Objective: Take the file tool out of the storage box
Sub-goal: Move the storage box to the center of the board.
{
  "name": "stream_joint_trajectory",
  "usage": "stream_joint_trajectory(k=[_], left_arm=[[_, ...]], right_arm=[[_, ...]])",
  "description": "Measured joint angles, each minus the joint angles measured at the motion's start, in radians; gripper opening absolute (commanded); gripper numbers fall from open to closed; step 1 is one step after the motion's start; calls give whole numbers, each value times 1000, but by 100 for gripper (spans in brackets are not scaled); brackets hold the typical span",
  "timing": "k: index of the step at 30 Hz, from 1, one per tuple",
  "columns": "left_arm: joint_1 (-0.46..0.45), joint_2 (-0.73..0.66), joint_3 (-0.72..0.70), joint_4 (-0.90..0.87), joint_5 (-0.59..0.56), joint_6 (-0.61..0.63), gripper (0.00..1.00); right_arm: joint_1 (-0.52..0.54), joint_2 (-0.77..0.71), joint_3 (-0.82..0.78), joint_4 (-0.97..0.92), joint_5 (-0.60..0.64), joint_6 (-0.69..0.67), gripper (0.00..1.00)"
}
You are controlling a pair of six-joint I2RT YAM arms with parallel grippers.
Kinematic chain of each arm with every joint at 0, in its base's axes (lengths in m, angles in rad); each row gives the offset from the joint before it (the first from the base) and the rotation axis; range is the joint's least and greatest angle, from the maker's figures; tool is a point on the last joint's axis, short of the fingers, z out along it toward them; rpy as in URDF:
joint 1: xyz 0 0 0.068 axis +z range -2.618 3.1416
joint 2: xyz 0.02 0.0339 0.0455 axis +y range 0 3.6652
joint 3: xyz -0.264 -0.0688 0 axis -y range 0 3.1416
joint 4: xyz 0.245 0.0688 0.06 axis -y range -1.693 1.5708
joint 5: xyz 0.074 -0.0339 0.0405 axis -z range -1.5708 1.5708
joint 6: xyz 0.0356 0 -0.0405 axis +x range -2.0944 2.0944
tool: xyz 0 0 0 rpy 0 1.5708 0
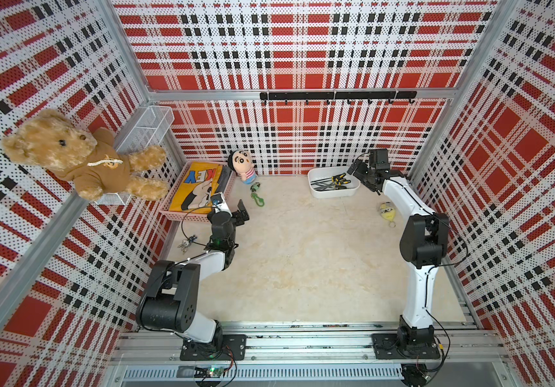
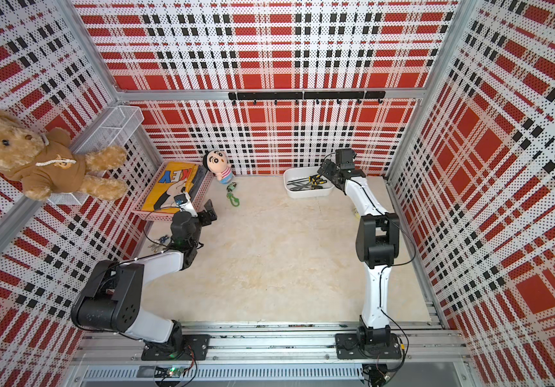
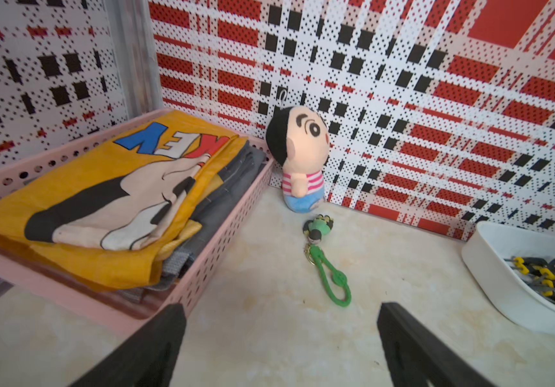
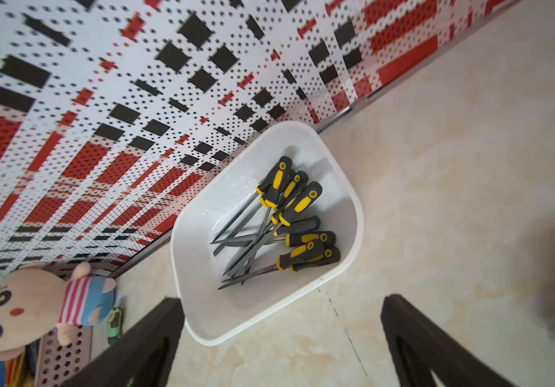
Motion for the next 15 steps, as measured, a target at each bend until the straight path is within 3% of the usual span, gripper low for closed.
stream_joint_trajectory(k=[8,15], left_arm=[[-14,15,7,-24,14,-33,96],[-16,31,9,-34,20,-52,96]], right_arm=[[3,89,46,-24,-62,181,68],[9,144,65,-16,-109,261,60]])
